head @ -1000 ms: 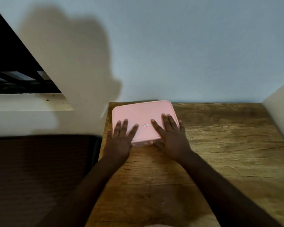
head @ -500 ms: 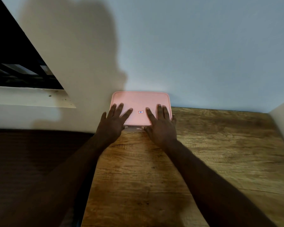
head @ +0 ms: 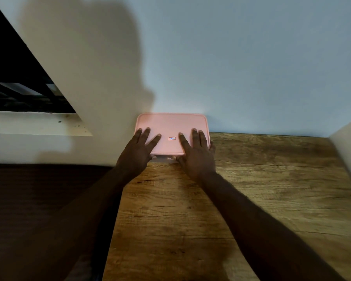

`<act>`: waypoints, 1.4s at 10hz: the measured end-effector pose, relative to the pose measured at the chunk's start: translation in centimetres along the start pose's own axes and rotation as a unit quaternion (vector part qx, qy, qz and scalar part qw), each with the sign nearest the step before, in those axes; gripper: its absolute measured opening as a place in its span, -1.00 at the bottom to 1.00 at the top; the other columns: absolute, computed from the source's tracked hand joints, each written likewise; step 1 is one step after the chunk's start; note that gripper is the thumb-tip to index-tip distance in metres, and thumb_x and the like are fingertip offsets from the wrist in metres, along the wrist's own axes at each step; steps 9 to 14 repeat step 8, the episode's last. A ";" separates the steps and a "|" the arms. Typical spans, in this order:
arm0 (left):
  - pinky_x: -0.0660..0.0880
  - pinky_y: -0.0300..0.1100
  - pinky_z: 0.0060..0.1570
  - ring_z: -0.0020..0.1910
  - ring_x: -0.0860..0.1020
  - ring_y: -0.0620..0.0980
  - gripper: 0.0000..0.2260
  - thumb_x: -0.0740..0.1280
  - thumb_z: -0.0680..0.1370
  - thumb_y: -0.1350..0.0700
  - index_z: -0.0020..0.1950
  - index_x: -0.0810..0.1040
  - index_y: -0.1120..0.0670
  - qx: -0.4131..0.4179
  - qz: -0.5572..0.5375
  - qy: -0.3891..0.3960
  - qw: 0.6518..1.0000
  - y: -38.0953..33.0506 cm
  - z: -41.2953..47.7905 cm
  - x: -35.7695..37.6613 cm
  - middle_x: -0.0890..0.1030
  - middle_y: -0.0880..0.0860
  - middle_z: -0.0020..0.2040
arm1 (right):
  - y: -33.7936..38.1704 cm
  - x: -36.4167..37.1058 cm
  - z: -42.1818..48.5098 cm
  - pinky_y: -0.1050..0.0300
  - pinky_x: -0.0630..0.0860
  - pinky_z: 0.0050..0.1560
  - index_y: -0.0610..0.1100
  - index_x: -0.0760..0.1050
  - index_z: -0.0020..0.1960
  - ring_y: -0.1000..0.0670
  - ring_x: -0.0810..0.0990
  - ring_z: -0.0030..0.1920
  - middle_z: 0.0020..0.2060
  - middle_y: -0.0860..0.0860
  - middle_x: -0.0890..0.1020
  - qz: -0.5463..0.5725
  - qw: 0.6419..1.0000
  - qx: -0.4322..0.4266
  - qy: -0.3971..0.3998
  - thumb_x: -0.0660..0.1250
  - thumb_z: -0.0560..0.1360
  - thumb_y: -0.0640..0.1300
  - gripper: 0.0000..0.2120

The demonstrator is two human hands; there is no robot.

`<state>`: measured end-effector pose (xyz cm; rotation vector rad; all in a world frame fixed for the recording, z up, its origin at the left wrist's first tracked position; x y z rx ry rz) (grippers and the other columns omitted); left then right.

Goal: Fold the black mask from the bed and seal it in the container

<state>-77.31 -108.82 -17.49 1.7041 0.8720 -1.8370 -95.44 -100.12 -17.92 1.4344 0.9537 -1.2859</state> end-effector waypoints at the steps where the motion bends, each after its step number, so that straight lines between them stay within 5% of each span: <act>1: 0.03 0.08 0.50 0.56 -0.05 0.24 -0.37 0.28 0.60 0.03 0.58 0.02 -0.07 -0.003 0.006 0.007 1.000 0.0 0.1 0.0 0.01 0.17 0.60 | 0.0 -0.1 0.0 -0.46 -0.01 0.43 0.12 -0.09 0.60 -0.22 -0.11 0.59 0.61 -0.15 -0.04 -0.002 1.000 0.002 0.002 0.16 0.54 0.31 -0.25; 5: -0.05 0.30 0.44 0.57 -0.08 0.18 -0.35 0.18 0.61 -0.07 0.59 -0.10 -0.01 -0.032 0.085 0.043 0.995 -1.3 -0.6 -1.2 -0.04 0.17 0.61 | 0.9 -2.1 -0.5 -0.42 -0.28 0.43 0.07 -0.21 0.60 -0.20 -0.24 0.59 0.61 -0.17 -0.17 -0.033 0.996 0.011 0.080 0.11 0.53 0.35 -0.18; 7: -0.08 0.26 0.46 0.53 0.16 0.21 -0.32 0.26 0.54 -0.17 0.51 0.22 0.22 0.094 0.116 -0.088 0.985 -5.2 -3.1 -3.7 0.28 0.26 0.51 | 1.9 -4.0 -4.2 -0.39 -0.23 0.47 -0.05 -0.19 0.61 -0.20 -0.19 0.60 0.61 -0.19 -0.11 -0.072 0.997 0.017 0.011 0.03 0.56 0.35 -0.19; 8: -0.07 0.22 0.48 0.53 0.17 0.19 -0.35 0.21 0.56 -0.18 0.51 0.23 0.22 0.120 0.112 -0.108 0.980 -7.6 -5.0 -4.8 0.29 0.24 0.51 | 2.2 -5.1 -7.4 -0.33 -0.26 0.48 -0.09 -0.12 0.61 -0.20 -0.17 0.60 0.60 -0.20 -0.06 -0.067 0.997 0.038 -0.025 -0.06 0.58 0.35 -0.22; 14: -0.07 0.22 0.48 0.53 0.17 0.19 -0.35 0.21 0.56 -0.18 0.51 0.23 0.22 0.120 0.112 -0.108 0.980 -7.6 -5.0 -4.8 0.29 0.24 0.51 | 2.2 -5.1 -7.4 -0.33 -0.26 0.48 -0.09 -0.12 0.61 -0.20 -0.17 0.60 0.60 -0.20 -0.06 -0.067 0.997 0.038 -0.025 -0.06 0.58 0.35 -0.22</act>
Point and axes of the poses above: each hand's wrist, its own z-axis towards the middle knuckle, its own x-axis out of the palm, y = z × x, the point moved 4 cm from there along z, towards the middle knuckle
